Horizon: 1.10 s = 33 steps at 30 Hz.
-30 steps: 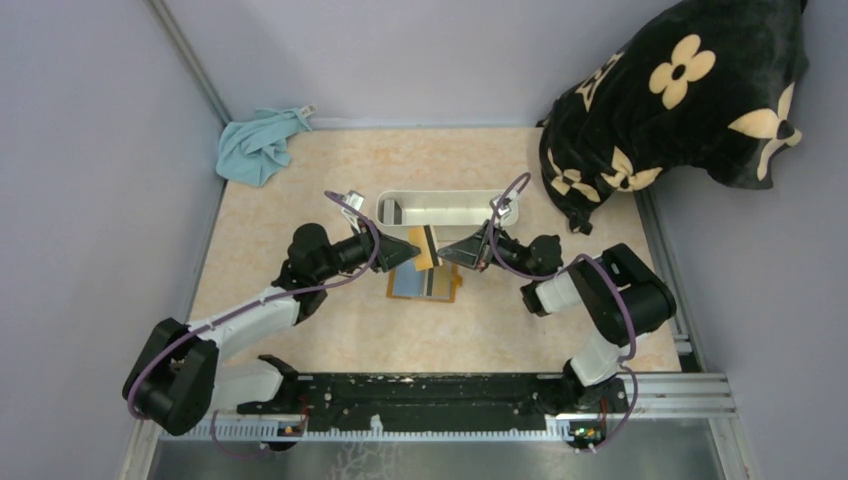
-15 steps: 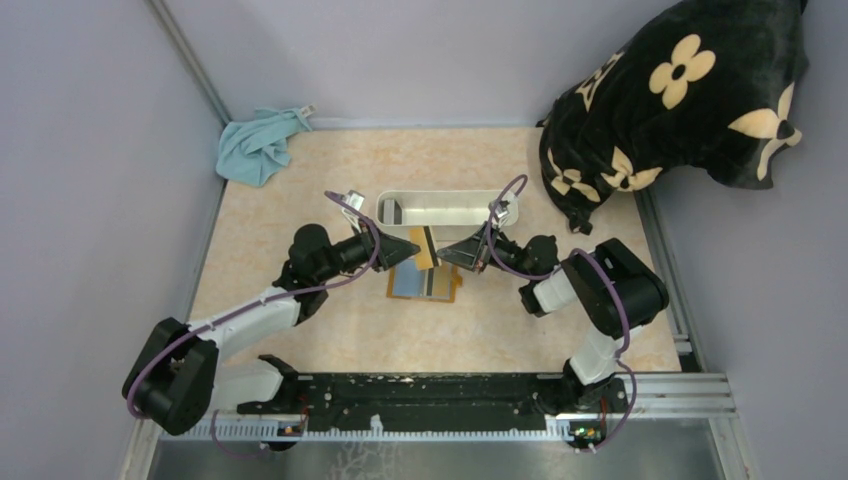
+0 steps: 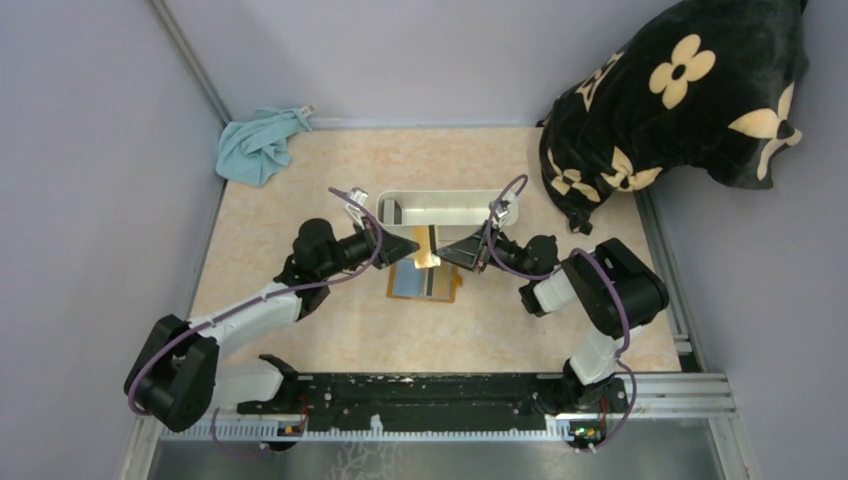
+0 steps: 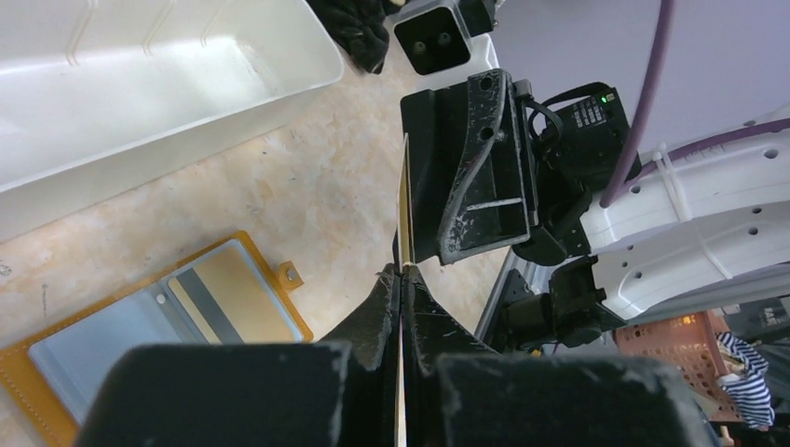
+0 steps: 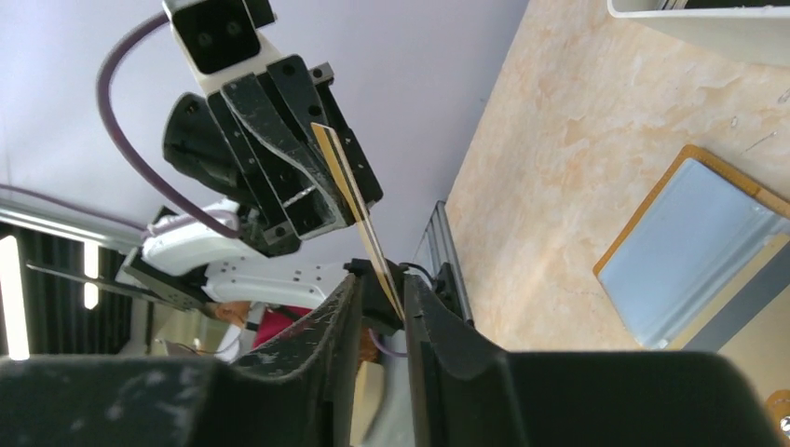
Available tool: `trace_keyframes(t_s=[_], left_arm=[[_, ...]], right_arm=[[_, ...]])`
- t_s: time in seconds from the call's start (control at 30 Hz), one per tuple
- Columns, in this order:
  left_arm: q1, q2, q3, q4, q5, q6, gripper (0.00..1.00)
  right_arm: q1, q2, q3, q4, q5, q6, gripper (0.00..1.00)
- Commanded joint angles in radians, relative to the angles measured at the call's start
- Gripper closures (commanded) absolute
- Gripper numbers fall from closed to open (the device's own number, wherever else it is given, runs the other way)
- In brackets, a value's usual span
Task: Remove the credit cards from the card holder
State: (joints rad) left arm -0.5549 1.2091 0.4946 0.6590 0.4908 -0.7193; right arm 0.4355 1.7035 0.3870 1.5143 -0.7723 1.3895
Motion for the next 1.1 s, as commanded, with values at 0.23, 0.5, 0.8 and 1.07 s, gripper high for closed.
trace_keyframes(t_s=[0.23, 0.5, 0.8, 1.07], left_arm=[[0.038, 0.065, 0.274, -0.398, -0.12, 0.161, 1.0], [0.14, 0.299, 0.638, -0.803, -0.188, 0.279, 1.0], [0.145, 0.476, 0.849, -0.993, -0.314, 0.322, 1.0], [0.145, 0.533, 0.868, -1.057, -0.345, 0.336, 1.0]], right_arm=[[-0.109, -0.074, 0.013, 0.192, -0.039, -0.024, 0.55], [-0.13, -0.072, 0.024, 0.116, -0.076, -0.082, 0.56], [-0.15, -0.084, 0.04, -0.006, -0.104, -0.176, 0.56], [-0.168, -0.017, 0.031, 0.072, -0.118, -0.139, 0.56]])
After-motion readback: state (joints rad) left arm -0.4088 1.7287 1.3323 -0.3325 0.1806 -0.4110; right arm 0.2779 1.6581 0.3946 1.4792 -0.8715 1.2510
